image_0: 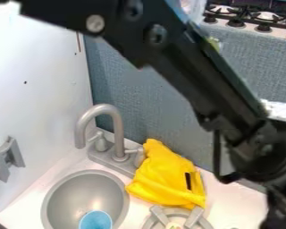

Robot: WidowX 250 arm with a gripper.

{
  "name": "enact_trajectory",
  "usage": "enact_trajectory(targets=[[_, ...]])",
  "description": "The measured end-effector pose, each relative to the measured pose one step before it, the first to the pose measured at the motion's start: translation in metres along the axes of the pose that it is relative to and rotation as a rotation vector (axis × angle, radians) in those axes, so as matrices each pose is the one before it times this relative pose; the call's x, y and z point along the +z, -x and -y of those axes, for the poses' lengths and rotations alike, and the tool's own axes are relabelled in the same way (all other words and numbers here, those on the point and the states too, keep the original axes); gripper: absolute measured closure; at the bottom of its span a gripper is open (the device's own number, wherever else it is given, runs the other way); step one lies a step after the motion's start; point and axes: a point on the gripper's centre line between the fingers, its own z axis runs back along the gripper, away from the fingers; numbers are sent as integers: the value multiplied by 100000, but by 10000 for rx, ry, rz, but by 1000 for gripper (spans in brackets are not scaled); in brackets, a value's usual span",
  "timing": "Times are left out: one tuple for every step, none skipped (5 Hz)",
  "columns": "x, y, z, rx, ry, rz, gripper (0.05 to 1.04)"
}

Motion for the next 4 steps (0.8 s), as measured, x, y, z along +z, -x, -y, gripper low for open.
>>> enact_trajectory(targets=[[314,-3411,1390,-303,178,562,537],[-2573,-620,-120,-38,-223,-594,537],[-910,-842,-196,-23,-246,-198,537],[-1061,126,-434,28,-284,-264,537]])
